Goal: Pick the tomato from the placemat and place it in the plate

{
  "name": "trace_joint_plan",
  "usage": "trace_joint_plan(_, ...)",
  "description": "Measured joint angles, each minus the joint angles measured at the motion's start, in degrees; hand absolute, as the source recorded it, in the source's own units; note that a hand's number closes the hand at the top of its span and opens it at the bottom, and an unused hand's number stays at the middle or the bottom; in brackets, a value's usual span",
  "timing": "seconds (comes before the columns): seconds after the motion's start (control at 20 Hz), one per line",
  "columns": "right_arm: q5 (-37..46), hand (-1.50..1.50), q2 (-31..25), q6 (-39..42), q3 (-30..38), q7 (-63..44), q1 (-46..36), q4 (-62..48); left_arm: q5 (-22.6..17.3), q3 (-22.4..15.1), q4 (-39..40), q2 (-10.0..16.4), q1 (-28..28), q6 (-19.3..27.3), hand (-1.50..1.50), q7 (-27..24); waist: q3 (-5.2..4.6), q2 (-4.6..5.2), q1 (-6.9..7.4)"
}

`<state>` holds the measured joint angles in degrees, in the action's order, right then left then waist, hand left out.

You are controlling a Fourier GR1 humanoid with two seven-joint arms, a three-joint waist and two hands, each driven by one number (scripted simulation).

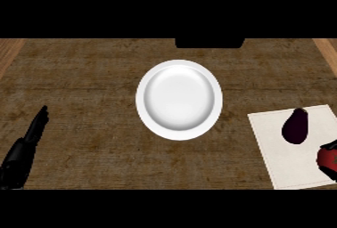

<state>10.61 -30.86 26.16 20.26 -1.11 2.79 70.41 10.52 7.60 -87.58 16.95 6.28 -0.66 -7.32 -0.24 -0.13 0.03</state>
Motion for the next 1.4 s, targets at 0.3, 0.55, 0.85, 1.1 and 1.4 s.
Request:
trace_joint_plan(0.3,7.0,1.50,1.0,-5.8,-1.9,-0.7,-0.9,0.9,1.1,0.2,0.8,-1.1,-0.4,-0.1,0.00,-0.5,-0.17,-0.05,-0.03)
trace_joint_plan(0.55,19.8,1.50,1.5,-13.8,-8.4,-11.9,-0.2,9.3,1.6,0.3,1.7,-1.0,-1.5,0.0,0.00,-0.1,-0.11,0.00,-0.08)
trace_joint_plan(0.85,32.6,1.50,4.1,-22.7,-12.7,-23.4,1.6,20.4,1.6,0.8,1.4,-1.0,-0.9,0.0,0.00,-0.5,0.08,-0.05,-0.28)
trace_joint_plan(1.1,38.4,1.50,4.4,-25.4,-13.4,-29.1,3.0,33.5,1.7,1.1,1.8,-1.2,-1.4,0.2,0.00,-0.3,0.13,-0.12,-0.72)
trace_joint_plan(1.4,41.3,1.50,4.9,-25.6,-16.0,-31.1,2.2,49.5,1.3,1.1,0.4,-1.2,-0.7,-0.6,0.00,0.4,0.16,-0.19,-0.46)
